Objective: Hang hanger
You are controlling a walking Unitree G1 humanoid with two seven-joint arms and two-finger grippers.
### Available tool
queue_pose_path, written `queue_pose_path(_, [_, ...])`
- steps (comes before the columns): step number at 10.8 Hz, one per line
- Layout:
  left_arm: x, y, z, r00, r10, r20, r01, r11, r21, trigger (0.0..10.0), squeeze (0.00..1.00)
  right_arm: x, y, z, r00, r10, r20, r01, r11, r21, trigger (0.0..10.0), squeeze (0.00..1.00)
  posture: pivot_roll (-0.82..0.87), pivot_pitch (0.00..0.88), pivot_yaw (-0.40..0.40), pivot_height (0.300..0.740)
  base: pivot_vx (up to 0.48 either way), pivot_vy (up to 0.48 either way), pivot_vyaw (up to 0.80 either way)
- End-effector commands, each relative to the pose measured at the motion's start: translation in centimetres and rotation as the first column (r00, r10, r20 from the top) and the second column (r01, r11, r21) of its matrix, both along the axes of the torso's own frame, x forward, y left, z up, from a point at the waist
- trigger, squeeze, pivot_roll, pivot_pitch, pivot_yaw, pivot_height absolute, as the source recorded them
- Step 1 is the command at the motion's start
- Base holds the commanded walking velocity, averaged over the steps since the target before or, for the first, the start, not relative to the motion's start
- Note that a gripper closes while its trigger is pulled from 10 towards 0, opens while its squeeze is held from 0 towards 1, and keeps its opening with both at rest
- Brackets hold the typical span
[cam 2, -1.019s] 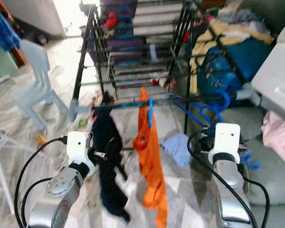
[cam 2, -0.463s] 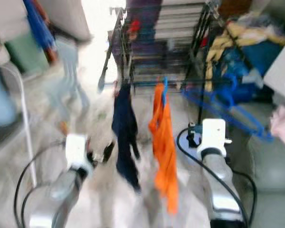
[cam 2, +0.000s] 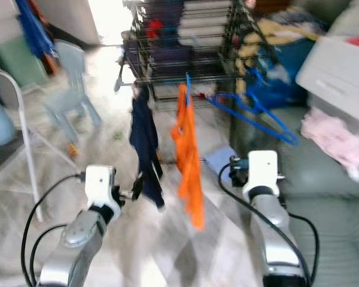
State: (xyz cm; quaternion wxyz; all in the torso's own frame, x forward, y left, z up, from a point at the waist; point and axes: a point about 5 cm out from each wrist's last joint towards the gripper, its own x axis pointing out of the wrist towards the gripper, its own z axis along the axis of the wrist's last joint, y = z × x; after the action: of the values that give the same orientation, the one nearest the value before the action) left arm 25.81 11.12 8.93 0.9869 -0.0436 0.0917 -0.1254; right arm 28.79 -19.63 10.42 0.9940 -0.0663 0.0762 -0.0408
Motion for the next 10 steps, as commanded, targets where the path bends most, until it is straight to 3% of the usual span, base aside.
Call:
queue_pose_path(1, [0.0,0.7,0.0,1.000,0.027,0.002,-0.027,0.999,0.018,10.0,0.00,0.3,1.0,0.3,0.999,0.040,0.019,-0.041,0.999,0.024,10.0,0.00,-0.07,0.000,0.047,0.740,-0.349,0.000,0.00])
queue_pose_path(7, [1.1,0.9,0.4,0.996,0.085,0.042,-0.086,0.996,0.034,10.0,0.00,1.2,2.2,0.7,0.995,0.086,0.042,-0.088,0.995,0.045,10.0,0.00,-0.06,0.000,0.047,0.740,0.000,0.000,0.00])
queue_pose_path(10, [1.4,1.9,0.2,0.985,0.164,0.055,-0.168,0.982,0.082,10.0,0.00,1.6,2.8,1.1,0.991,0.116,0.060,-0.119,0.992,0.045,10.0,0.00,-0.07,0.000,0.048,0.740,0.000,0.000,0.00])
